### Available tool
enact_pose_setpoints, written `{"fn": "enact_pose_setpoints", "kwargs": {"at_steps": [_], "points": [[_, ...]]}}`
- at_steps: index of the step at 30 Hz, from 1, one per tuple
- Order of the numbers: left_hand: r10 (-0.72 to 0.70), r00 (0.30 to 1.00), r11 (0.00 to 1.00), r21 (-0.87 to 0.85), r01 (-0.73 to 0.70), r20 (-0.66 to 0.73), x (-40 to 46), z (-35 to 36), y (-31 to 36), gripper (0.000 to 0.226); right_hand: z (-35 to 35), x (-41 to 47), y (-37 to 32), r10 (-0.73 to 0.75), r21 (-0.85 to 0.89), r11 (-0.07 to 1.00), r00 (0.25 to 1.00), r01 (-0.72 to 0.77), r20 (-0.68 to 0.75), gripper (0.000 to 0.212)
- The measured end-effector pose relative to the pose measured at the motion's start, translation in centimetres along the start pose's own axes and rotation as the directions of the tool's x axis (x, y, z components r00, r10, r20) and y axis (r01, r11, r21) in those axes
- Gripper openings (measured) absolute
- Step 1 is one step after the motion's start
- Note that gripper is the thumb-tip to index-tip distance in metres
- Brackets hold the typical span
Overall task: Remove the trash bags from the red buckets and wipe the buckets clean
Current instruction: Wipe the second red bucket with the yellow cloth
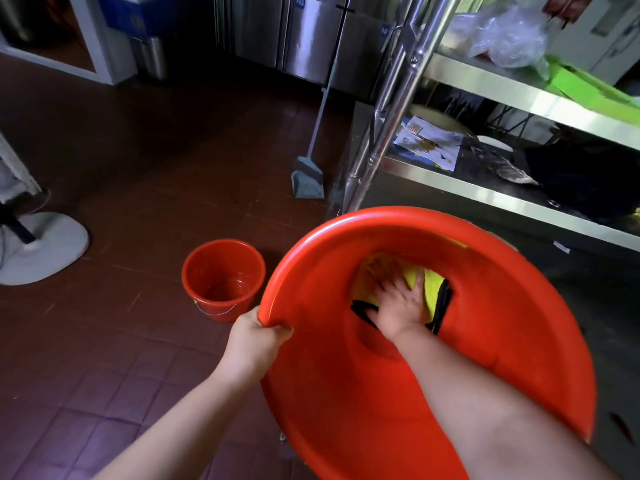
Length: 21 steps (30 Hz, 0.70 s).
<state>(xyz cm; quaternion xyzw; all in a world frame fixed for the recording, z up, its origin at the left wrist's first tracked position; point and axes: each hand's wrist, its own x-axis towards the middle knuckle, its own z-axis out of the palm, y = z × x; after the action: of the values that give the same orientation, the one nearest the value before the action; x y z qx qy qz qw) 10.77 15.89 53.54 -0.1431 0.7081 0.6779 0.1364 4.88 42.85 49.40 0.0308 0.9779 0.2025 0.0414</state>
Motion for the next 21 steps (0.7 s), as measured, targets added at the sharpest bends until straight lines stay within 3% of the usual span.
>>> {"fn": "enact_pose_setpoints", "kwargs": {"at_steps": [2, 5, 8, 13, 16, 21], "points": [[-0.028, 0.999, 0.997, -0.074, 0.026, -0.028, -0.4, -0.1, -0.6, 0.026, -0.3, 0.3, -0.1, 0.043, -0.029, 0.999, 0.999, -0.043, -0.011, 0.074], [-0.053, 0.996, 0.984, -0.172, 0.039, -0.074, -0.8, -0.1, -1.3, 0.009, -0.7, 0.4, 0.1, 0.133, -0.026, 0.991, 0.991, -0.134, -0.023, 0.069], [-0.074, 0.990, 0.969, -0.243, 0.044, -0.118, -1.0, 0.0, -1.6, 0.013, -0.9, 0.2, 0.5, 0.244, 0.006, 0.970, 0.970, -0.244, -0.020, 0.064], [-0.122, 0.977, 0.948, -0.313, 0.063, -0.173, -1.5, 0.6, -1.9, 0.013, -0.2, -2.0, 0.4, 0.424, 0.115, 0.901, 0.906, -0.419, -0.021, 0.079], [-0.140, 0.972, 0.946, -0.314, 0.075, -0.189, -1.7, 0.9, -1.9, 0.012, 0.6, -3.8, -0.5, 0.459, 0.132, 0.880, 0.888, -0.457, 0.021, 0.083], [-0.093, 0.981, 0.969, -0.243, 0.050, -0.168, -2.0, 1.4, -0.9, 0.013, 0.5, -5.4, -2.0, 0.439, 0.153, 0.881, 0.894, -0.447, 0.084, 0.059]]}}
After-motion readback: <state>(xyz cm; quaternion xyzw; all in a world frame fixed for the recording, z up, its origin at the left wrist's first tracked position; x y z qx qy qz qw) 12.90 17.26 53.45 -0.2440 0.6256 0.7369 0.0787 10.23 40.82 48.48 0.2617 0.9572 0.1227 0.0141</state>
